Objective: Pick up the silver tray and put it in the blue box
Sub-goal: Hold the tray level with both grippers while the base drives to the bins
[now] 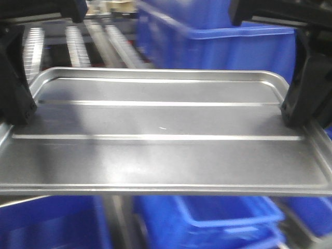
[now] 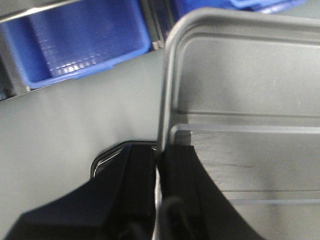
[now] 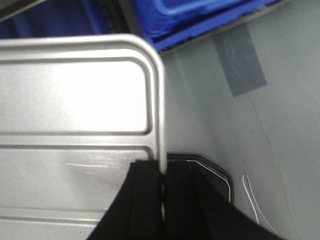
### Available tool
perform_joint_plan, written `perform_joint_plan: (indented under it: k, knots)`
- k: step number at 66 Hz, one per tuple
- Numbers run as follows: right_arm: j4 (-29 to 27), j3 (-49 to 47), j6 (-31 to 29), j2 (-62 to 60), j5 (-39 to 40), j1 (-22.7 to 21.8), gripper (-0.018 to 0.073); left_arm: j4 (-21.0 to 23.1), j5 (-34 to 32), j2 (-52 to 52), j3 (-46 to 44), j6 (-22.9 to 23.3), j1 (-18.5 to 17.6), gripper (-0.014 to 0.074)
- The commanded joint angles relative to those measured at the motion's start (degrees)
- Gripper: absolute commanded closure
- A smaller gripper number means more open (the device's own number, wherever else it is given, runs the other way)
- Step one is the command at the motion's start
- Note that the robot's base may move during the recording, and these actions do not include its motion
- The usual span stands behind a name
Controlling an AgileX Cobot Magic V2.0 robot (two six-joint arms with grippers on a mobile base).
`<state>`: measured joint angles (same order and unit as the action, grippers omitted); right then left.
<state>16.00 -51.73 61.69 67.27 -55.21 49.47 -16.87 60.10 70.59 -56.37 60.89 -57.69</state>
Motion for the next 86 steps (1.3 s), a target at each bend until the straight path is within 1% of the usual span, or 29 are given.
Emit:
perform_joint_plan:
  k: [1, 86]
  knots:
    - [4.0, -1.2, 0.0, -1.1, -2.0, -0.2, 0.051, -2.6, 2.3, -1.5, -1.2, 0.3, -0.3, 0.0603]
    - [4.0, -1.2, 0.0, -1.1, -2.0, -0.2, 0.051, -2.6, 2.4, -1.5, -1.2, 0.3, -0.3, 0.0603]
